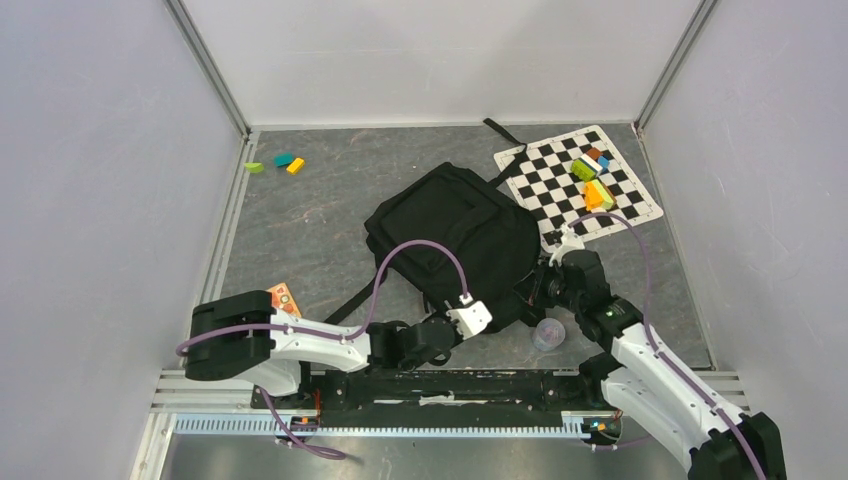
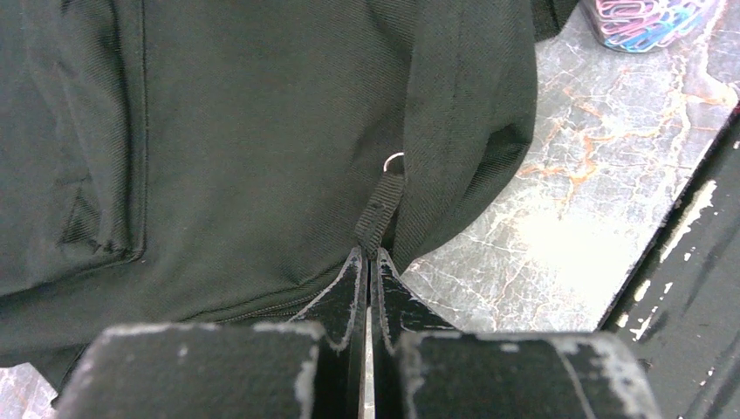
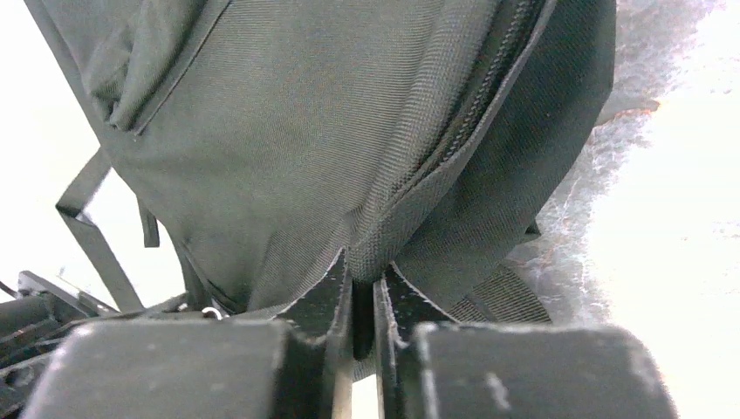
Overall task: Pack the student bag
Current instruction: Zip the student bag at the center of the board.
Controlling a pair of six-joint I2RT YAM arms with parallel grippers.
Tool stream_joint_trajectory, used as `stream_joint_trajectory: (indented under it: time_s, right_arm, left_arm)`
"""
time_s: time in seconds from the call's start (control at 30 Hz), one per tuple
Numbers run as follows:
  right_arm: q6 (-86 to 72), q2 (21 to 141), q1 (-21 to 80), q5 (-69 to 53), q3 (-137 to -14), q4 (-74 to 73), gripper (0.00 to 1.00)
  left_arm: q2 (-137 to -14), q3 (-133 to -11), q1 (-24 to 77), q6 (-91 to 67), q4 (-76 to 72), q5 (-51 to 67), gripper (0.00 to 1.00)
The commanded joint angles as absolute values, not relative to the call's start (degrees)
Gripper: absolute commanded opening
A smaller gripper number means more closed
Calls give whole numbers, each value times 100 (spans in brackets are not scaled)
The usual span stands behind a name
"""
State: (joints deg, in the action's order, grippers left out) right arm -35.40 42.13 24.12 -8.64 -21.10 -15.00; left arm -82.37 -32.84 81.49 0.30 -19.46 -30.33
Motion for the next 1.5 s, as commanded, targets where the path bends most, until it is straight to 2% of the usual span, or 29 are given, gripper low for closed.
stream_joint_trajectory:
  time_s: [0.0, 0.03, 0.27, 0.77, 1.03, 1.23, 1.47]
  right_arm:
    - [-3581, 4247, 2434, -322, -2583, -1169, 3]
    - [-3528, 4271, 2434, -193, -2696, -1221, 0]
    - [-3261, 4405, 2421, 348, -3214, -1646, 0]
    - [-3012, 4310, 2404, 510, -3582, -1879, 0]
    - [-2936, 4243, 2408, 532, -3535, -1792, 0]
    - [-2619, 4380, 2406, 1131, -4223, -1872, 0]
    - [-2529, 4866, 2390, 1266, -4960, -1662, 0]
  left_arm:
    - [-7973, -3172, 8108, -183, -2047, -3468, 2]
    - [-7900, -3111, 8080, -177, -2014, -3498, 2]
    - [-7239, -2655, 7727, -272, -1713, -3682, 2]
    - [-6139, -2212, 6264, -504, -1121, -3385, 2]
    - [-6128, -2230, 6241, -448, -1064, -2678, 2]
    - [-6011, -2268, 6257, -533, -1019, -2102, 2]
    - [-7115, -2889, 6846, -466, -1102, -2167, 2]
